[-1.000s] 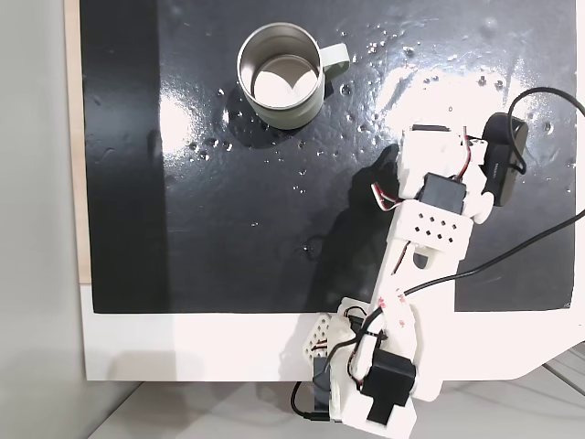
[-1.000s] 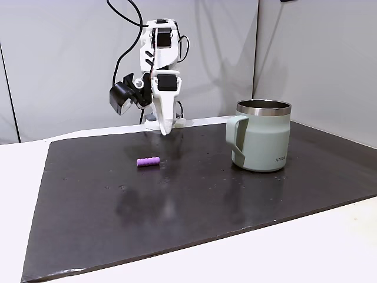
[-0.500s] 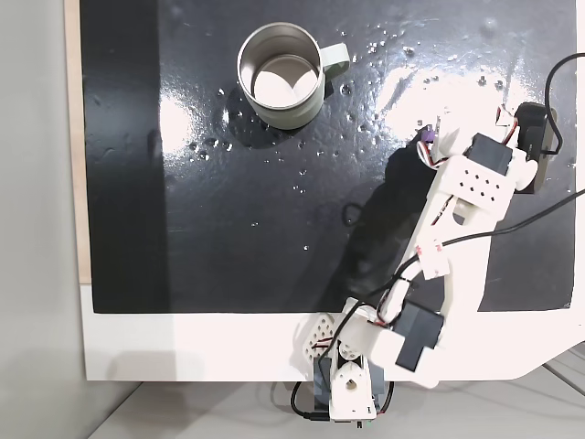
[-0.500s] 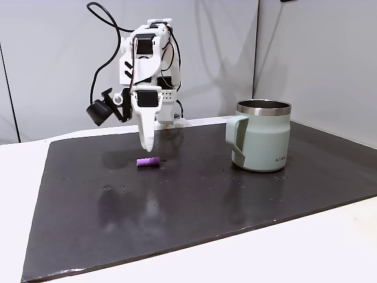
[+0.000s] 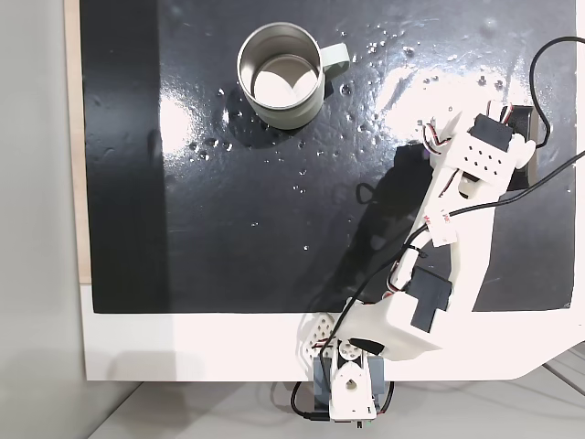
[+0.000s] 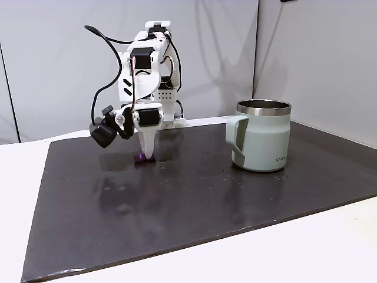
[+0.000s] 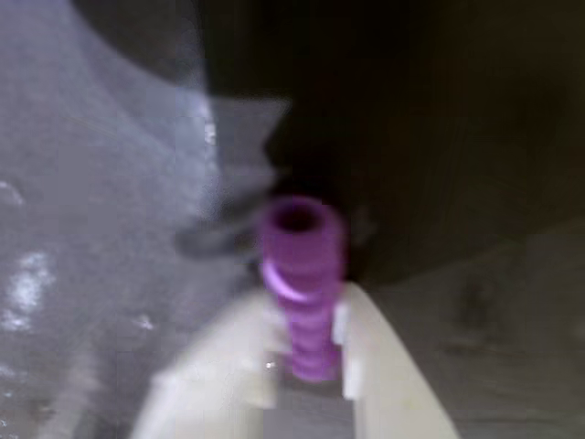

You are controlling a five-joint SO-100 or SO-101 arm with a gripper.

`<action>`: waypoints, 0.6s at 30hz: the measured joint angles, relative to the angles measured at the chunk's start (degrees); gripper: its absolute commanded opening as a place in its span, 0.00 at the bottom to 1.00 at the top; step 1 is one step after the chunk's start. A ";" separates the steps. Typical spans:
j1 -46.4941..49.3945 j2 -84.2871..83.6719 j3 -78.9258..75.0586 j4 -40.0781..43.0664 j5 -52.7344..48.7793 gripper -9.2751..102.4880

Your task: Grasp a pengrip and put it in the cup.

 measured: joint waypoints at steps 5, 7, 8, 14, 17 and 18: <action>-1.85 2.90 0.09 5.01 2.72 0.08; -3.69 6.86 -0.26 5.98 3.34 0.08; -4.75 9.14 -1.05 7.65 3.96 0.08; -12.39 14.33 -15.91 16.35 9.84 0.08; -16.44 12.66 -26.63 21.01 14.24 0.08; -17.75 11.51 -30.50 22.50 15.91 0.08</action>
